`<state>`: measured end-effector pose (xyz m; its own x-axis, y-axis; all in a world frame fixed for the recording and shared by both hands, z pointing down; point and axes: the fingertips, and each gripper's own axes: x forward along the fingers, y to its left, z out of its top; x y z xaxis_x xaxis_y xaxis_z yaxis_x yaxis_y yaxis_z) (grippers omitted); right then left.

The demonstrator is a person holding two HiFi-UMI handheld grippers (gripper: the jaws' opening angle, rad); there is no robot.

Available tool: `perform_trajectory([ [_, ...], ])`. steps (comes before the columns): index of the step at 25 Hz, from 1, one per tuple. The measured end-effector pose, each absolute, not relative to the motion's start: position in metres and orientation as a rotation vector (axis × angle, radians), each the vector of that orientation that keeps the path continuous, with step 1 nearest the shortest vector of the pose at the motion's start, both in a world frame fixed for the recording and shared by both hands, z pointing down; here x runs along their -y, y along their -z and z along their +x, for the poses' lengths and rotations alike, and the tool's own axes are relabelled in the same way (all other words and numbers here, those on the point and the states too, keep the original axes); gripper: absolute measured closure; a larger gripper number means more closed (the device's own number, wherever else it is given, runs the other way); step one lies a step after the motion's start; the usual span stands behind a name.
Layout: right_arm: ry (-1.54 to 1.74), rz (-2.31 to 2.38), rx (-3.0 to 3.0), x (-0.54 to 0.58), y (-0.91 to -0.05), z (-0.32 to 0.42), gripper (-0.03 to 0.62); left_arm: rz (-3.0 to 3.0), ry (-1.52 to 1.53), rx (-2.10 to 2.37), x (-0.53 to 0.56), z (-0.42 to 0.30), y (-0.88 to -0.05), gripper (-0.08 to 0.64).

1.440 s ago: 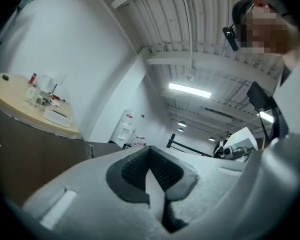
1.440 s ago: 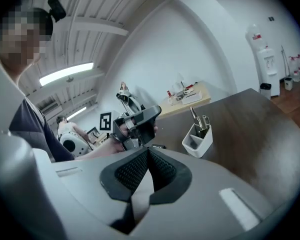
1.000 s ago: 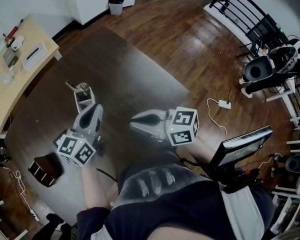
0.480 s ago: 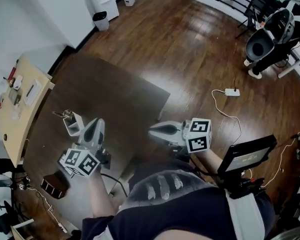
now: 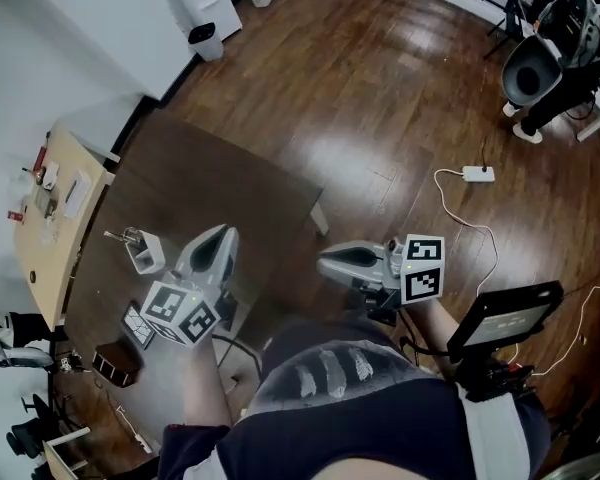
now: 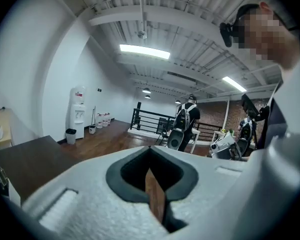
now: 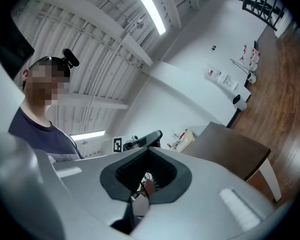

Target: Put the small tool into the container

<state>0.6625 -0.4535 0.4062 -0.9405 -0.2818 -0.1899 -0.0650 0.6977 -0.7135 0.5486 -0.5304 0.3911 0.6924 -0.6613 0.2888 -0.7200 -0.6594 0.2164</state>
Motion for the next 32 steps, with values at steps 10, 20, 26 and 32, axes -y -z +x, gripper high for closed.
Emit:
perform_trajectory([
  [10, 1.070, -0.425, -2.515, 0.482, -0.412, 0.701, 0.592, 2.677, 0.094, 1.179, 0.573, 0.563, -0.332, 0.560],
  [20, 1.073, -0.519, -2.356, 0.540, -0.360, 0.713, 0.592, 2.831, 0.396, 1.148, 0.621, 0.549, -0.292, 0.560],
  [26, 1.061, -0.765, -2.400, 0.562, -0.361, 0.707, 0.592, 2.804, 0.408, 1.018, 0.650, 0.557, -0.319, 0.560],
  [32, 1.101, -0.754, -2.377, 0.576, -0.355, 0.712, 0.592, 2.791, 0.341, 0.862, 0.656, 0.585, -0.331, 0.560],
])
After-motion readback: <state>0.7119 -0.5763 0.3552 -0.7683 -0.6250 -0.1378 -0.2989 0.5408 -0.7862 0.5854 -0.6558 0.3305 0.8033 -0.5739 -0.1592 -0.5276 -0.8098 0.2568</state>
